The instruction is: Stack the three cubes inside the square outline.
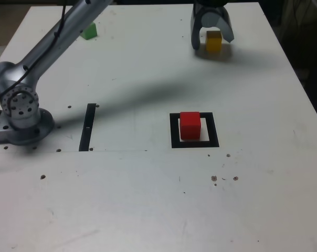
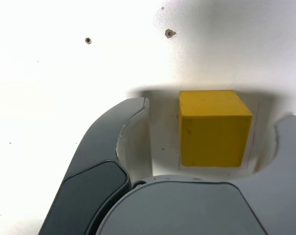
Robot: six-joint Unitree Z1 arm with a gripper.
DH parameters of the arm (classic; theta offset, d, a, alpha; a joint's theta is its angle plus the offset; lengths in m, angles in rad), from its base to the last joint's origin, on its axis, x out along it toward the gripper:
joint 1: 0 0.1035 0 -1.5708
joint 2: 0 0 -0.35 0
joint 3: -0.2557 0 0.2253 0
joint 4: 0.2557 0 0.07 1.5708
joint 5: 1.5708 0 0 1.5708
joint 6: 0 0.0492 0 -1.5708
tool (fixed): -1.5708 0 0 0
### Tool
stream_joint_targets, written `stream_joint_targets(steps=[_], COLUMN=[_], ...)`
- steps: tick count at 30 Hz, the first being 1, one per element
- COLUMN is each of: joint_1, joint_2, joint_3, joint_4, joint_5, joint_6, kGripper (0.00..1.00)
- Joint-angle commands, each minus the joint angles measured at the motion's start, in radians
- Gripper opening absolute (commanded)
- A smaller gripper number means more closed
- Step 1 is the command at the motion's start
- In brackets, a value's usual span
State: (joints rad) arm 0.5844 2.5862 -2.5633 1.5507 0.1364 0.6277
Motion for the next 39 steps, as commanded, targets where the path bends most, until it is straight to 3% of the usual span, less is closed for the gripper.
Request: stream_joint_targets(steps=[1, 8, 17, 31, 39], joint_1=[-0.003, -0.008, -0.016, -0.044, -0.073], joint_2=[0.006, 0.006, 0.004, -0.040, -0.112], joint_3=[-0.006, -0.009, -0.012, 0.003, 0.071], joint_4=[0.006, 0.009, 0.017, 0.059, 0.074], joint_5=[0.006, 0.016, 0.023, 0.043, 0.030], joint_6=[-0.005, -0.010, -0.012, -0.010, -0.034], kGripper=[0.63, 0.55, 0.36, 0.33, 0.33])
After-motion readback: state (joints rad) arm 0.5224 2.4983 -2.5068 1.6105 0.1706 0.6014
